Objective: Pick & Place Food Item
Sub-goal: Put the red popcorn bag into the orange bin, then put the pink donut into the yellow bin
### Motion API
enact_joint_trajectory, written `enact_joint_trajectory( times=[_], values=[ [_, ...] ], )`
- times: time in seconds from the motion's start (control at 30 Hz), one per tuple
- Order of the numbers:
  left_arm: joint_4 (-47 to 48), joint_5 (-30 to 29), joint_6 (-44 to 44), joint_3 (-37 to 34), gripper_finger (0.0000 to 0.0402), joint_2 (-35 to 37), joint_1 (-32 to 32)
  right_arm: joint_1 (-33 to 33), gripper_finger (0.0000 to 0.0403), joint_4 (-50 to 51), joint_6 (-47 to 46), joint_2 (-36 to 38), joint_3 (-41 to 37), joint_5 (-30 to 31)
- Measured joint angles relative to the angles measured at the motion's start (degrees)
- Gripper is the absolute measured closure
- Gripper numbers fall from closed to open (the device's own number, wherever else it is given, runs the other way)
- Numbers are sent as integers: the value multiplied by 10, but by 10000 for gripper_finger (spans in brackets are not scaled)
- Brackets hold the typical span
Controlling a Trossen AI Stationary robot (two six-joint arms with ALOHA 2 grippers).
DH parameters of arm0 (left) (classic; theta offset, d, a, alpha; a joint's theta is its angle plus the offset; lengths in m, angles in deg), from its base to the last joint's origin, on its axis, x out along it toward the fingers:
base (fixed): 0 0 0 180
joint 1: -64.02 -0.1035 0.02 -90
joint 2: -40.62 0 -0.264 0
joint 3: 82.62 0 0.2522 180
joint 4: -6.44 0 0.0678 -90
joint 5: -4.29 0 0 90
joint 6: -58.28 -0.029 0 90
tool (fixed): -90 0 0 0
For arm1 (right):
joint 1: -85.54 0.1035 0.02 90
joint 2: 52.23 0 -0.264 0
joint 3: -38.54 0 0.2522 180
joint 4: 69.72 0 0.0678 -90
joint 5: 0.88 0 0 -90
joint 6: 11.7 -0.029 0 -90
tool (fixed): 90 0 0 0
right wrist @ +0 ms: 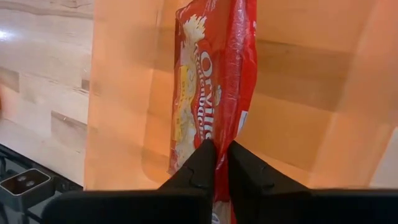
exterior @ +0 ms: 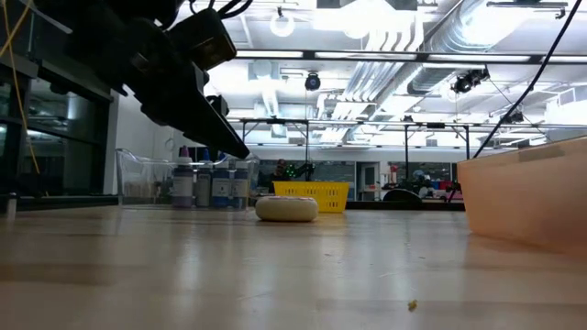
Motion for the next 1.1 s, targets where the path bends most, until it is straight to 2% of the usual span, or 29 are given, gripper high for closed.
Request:
enact_joint_trajectory(
  times=[0.27, 0.43, 0.87, 1.1],
  values=[
    [0, 0, 0, 0, 213, 0, 0, 0, 298, 1, 5, 0, 0, -1],
    [0, 0, 0, 0, 213, 0, 0, 0, 268, 1, 5, 0, 0, -1],
    [0, 0, 0, 0, 213, 0, 0, 0, 262, 5, 10, 5, 0, 13],
    [-7, 0, 0, 0, 213, 0, 0, -19, 262, 42, 63, 80, 0, 55]
  ],
)
